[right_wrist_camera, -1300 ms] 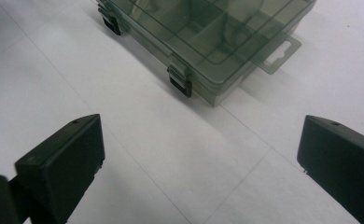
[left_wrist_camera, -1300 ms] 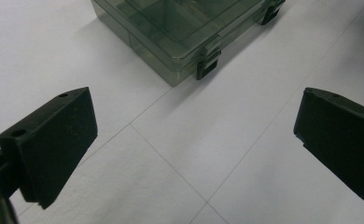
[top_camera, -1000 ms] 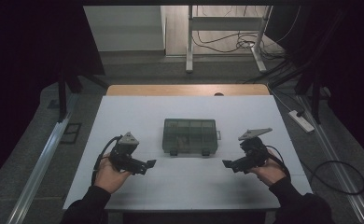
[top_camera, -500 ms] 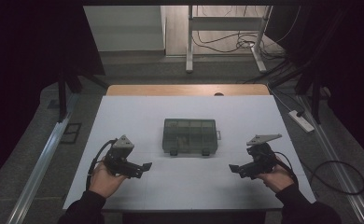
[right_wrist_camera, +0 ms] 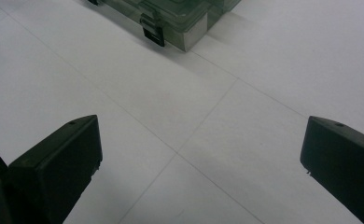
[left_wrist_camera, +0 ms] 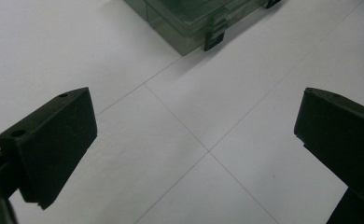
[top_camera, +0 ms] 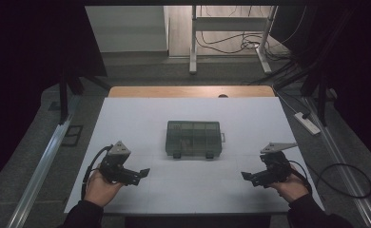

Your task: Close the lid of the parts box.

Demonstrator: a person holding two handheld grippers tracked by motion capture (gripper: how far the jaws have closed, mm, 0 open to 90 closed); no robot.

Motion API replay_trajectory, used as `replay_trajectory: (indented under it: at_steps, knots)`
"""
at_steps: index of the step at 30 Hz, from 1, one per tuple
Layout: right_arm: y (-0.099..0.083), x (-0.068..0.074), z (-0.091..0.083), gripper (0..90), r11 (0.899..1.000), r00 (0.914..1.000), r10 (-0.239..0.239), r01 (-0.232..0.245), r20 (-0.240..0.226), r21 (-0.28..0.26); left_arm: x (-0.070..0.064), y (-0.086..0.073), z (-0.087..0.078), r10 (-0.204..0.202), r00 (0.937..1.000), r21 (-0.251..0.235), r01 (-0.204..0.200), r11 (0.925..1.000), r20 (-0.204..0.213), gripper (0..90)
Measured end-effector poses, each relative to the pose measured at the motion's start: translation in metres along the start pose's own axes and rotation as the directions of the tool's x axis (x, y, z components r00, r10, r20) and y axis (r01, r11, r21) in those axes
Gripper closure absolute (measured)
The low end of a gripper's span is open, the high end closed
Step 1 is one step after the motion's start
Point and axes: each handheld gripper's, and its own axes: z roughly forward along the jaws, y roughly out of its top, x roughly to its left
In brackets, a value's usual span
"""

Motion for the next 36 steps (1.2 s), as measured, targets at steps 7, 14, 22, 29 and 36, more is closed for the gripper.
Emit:
replay_trajectory:
  at_steps: [7, 14, 22, 29, 36]
  knots:
    - [-0.007, -0.004, -0.006, 0.0, 1.000, 0.9997, 0.014, -0.014, 0.022, -0.001, 0.000, -0.006, -0.007, -0.018, 0.9997, -0.012, 0.018, 0.9998, -0.015, 0.0]
    - [-0.016, -0.008, -0.014, 0.0, 0.999, 0.9984, 0.032, -0.032, 0.047, 0.003, -0.001, -0.011, -0.013, -0.022, 0.9992, -0.015, 0.022, 0.9997, -0.032, 0.0]
    - [-0.025, -0.011, -0.024, 0.0, 0.997, 0.9941, 0.071, -0.072, 0.081, 0.003, -0.001, -0.017, -0.020, -0.035, 0.9974, -0.014, 0.034, 0.9993, -0.062, 0.0]
    - [-0.028, -0.010, -0.030, 0.0, 0.996, 0.9920, 0.083, -0.084, 0.095, 0.010, -0.002, -0.021, -0.023, -0.038, 0.9968, 0.003, 0.038, 0.9993, -0.070, 0.0]
    - [-0.030, -0.009, -0.035, 0.0, 0.996, 0.9909, 0.091, -0.092, 0.100, 0.011, -0.002, -0.025, -0.029, -0.058, 0.9953, -0.005, 0.058, 0.9983, -0.078, 0.0]
